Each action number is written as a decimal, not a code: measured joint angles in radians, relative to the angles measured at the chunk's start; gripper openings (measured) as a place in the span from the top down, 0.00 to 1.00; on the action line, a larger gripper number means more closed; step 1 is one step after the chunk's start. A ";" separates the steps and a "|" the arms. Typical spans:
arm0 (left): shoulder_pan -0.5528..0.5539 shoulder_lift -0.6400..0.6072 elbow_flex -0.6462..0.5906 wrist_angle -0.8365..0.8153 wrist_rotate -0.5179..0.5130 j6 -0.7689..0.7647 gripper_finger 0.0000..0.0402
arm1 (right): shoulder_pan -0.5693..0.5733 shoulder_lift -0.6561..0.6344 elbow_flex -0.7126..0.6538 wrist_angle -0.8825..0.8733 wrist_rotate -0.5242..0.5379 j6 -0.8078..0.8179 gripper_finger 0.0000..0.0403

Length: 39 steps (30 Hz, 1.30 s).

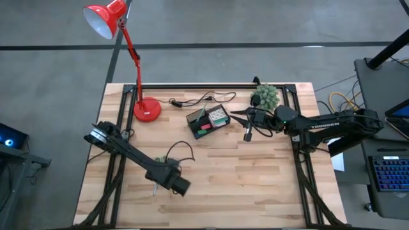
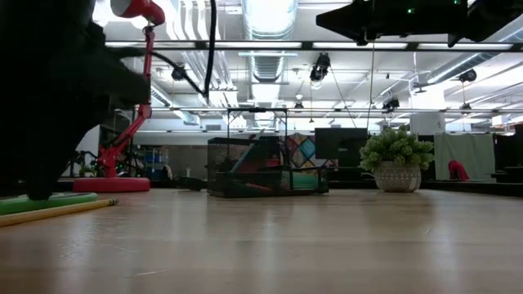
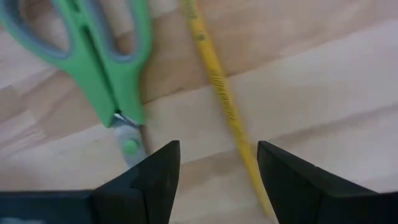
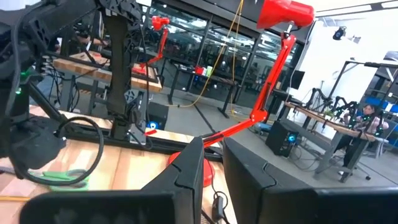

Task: Pick and place office supplies into organizer
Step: Put the yellow pencil into the desk organizer

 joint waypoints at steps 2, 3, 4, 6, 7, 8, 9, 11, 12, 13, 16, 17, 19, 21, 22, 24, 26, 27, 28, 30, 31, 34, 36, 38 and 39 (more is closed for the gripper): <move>0.000 0.000 -0.009 0.003 0.000 -0.008 0.50 | 0.000 0.000 0.000 0.000 0.000 0.000 0.87; 0.000 0.000 -0.010 0.006 0.000 -0.007 0.50 | 0.000 0.000 0.000 0.000 0.000 0.000 0.87; 0.000 0.000 -0.011 0.012 0.002 -0.007 0.50 | 0.000 0.000 0.000 -0.001 0.000 -0.001 0.87; 0.005 0.000 -0.017 0.039 0.005 -0.007 0.50 | 0.000 0.000 0.000 -0.001 0.000 -0.001 0.87; 0.007 0.000 -0.018 0.062 0.006 -0.007 0.50 | 0.000 0.000 0.000 0.000 0.000 -0.003 0.87; 0.008 0.000 -0.018 0.083 0.005 -0.004 0.50 | 0.000 0.000 0.000 -0.001 0.000 -0.003 0.87; 0.012 0.000 -0.018 0.093 0.006 0.007 0.50 | 0.000 0.000 0.000 -0.001 0.000 -0.004 0.87; 0.016 0.000 -0.021 0.094 0.006 0.011 0.50 | 0.000 0.000 0.000 -0.001 0.000 -0.012 0.87; 0.020 0.001 -0.024 0.094 0.006 0.011 0.50 | 0.000 0.000 0.000 -0.002 0.000 -0.017 0.87; 0.025 0.001 -0.030 0.096 0.008 0.012 0.50 | 0.000 0.000 0.000 -0.002 0.000 -0.019 0.87; 0.035 0.001 -0.056 0.102 0.016 0.011 0.50 | 0.000 0.000 0.000 -0.002 0.000 -0.019 0.87; 0.038 0.001 -0.067 0.117 0.019 0.012 0.50 | 0.000 0.000 0.000 -0.002 0.000 -0.019 0.87; 0.041 -0.003 -0.093 0.158 0.028 0.013 0.50 | 0.000 0.000 0.000 -0.002 0.000 -0.020 0.87; 0.045 -0.007 -0.118 0.197 0.032 0.014 0.50 | 0.000 0.000 0.000 -0.002 0.000 -0.020 0.87; 0.045 -0.009 -0.128 0.211 0.038 0.015 0.50 | 0.000 0.000 0.000 -0.003 0.000 -0.021 0.87; 0.047 -0.011 -0.137 0.220 0.047 0.017 0.50 | 0.000 0.000 0.000 -0.003 0.000 -0.025 0.87; 0.048 -0.010 -0.145 0.228 0.048 0.017 0.50 | 0.000 0.000 0.000 -0.003 0.000 -0.027 0.87; 0.050 -0.010 -0.145 0.228 0.048 0.018 0.50 | 0.000 0.000 0.000 -0.003 0.000 -0.027 0.87; 0.051 -0.010 -0.146 0.229 0.051 0.019 0.50 | 0.000 0.000 0.000 -0.003 0.000 -0.027 0.87; 0.053 -0.010 -0.146 0.229 0.052 0.019 0.50 | 0.000 0.000 0.000 -0.003 0.000 -0.029 0.87; 0.053 -0.010 -0.146 0.229 0.050 0.016 0.50 | 0.000 0.000 0.000 -0.003 0.000 -0.030 0.87; 0.053 -0.010 -0.147 0.228 0.044 0.014 0.54 | 0.000 0.000 0.000 -0.003 0.000 -0.030 0.87; 0.053 -0.009 -0.147 0.225 0.036 0.012 0.58 | 0.000 0.000 0.000 -0.003 0.000 -0.030 0.87; 0.053 -0.008 -0.147 0.222 0.031 0.012 0.64 | 0.000 0.000 0.000 -0.003 0.000 -0.030 0.87; 0.053 -0.008 -0.147 0.220 0.031 0.012 0.66 | 0.000 0.000 0.000 -0.003 0.000 -0.030 0.87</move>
